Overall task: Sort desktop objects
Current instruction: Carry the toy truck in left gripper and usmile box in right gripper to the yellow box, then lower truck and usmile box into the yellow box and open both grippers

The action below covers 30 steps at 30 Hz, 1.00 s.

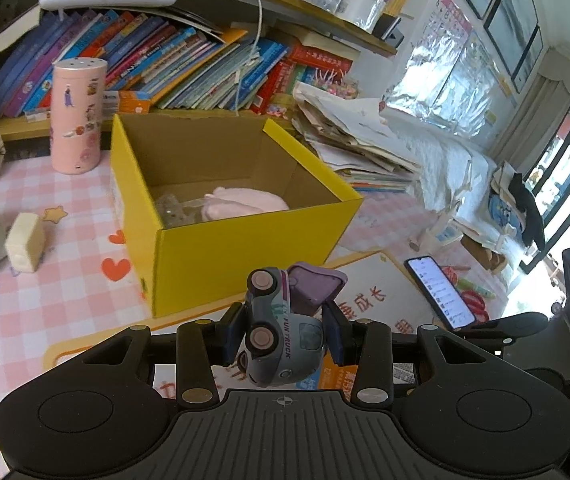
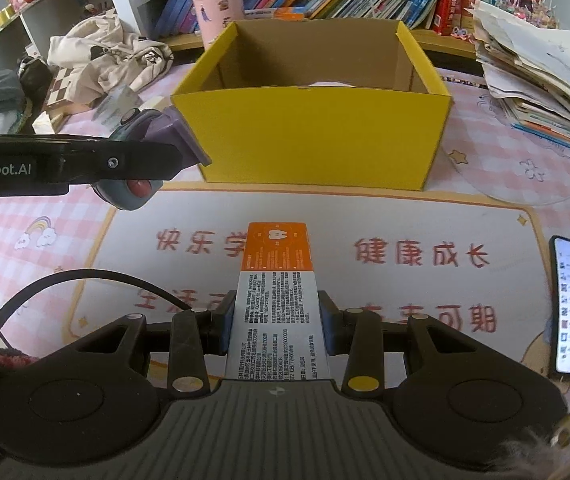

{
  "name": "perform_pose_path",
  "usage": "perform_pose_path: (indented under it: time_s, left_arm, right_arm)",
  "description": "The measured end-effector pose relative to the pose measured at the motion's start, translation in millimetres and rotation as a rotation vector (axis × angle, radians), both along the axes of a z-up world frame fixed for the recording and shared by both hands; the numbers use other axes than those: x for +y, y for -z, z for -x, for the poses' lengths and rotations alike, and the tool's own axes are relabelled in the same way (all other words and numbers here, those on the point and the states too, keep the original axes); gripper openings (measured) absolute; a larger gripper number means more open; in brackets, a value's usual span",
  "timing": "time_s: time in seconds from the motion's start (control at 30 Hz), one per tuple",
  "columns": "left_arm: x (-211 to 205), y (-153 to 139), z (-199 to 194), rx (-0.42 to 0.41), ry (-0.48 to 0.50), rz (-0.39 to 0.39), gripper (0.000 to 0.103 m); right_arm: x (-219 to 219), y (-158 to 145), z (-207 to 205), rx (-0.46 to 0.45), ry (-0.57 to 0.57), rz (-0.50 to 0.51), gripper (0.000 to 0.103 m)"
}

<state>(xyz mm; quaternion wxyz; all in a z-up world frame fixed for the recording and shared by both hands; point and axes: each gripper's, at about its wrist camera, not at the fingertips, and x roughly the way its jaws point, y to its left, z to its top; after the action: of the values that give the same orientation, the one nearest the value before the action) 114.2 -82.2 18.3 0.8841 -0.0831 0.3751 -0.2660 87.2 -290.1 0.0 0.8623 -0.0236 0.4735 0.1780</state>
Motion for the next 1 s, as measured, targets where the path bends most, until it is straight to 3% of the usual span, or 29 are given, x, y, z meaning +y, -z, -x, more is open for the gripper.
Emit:
perform_pose_path:
  time_s: [0.3, 0.7, 0.87, 1.0]
  left_arm:
    - [-25, -17, -8, -0.073, -0.041, 0.007, 0.04]
    - [-32, -71, -35, -0.255, -0.111, 0.01, 0.04]
    - [-36, -70, -57, -0.268, -0.145, -0.024, 0.04]
    - [-41, -55, -79, -0.238, -0.165, -0.079, 0.04]
  right_arm:
    - [-35, -24, -20, -0.074, -0.039, -0.044, 0.037]
    - [-56, -97, -64, -0.321, -0.128, -0.137, 0.037]
    - [-50, -101, -100, -0.364, -0.147, -0.131, 0.037]
    - [-43, -89, -138, -0.34, -0.15, -0.129, 0.037]
